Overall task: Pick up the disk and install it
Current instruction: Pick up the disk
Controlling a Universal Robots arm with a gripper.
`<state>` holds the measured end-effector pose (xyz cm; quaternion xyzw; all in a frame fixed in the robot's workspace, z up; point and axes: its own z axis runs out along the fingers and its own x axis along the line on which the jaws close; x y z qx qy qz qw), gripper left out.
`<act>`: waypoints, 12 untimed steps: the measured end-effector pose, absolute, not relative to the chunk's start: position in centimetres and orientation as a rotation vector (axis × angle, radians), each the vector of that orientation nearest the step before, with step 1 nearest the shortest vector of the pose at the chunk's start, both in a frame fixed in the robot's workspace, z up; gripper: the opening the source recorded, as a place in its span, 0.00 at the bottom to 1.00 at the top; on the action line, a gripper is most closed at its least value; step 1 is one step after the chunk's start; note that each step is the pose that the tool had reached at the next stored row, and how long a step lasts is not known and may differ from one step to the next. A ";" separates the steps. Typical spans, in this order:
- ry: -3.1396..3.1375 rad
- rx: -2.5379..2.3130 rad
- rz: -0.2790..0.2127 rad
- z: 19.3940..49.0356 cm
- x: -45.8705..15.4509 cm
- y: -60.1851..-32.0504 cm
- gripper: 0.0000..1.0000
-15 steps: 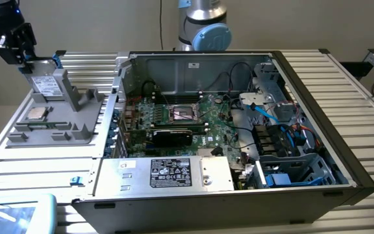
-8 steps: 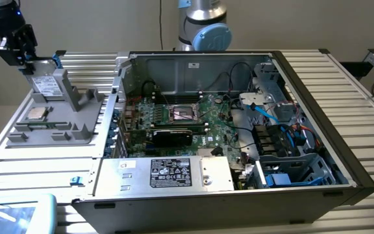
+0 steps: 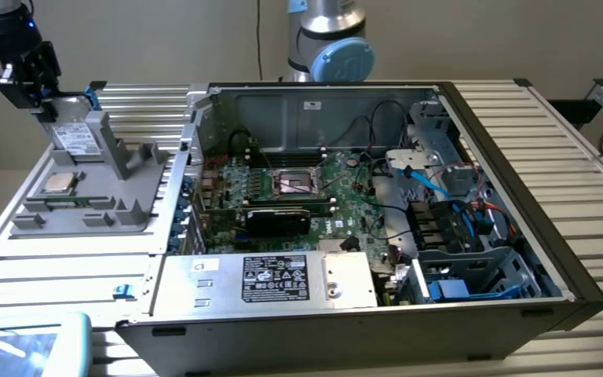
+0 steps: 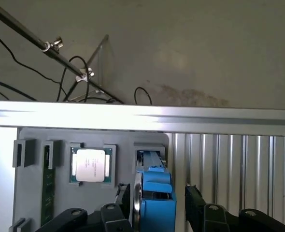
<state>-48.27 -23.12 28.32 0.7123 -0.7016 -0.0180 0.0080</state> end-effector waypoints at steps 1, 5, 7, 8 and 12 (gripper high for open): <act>-2.195 2.228 -0.060 28.3 -48.3 -23.2 0.57; -2.199 2.233 -0.070 28.2 -48.3 -23.3 0.57; -2.200 2.234 -0.073 28.1 -48.3 -23.3 0.57; -2.200 2.234 -0.074 28.0 -48.3 -23.3 0.57; -2.203 2.238 -0.081 27.9 -48.3 -23.3 0.57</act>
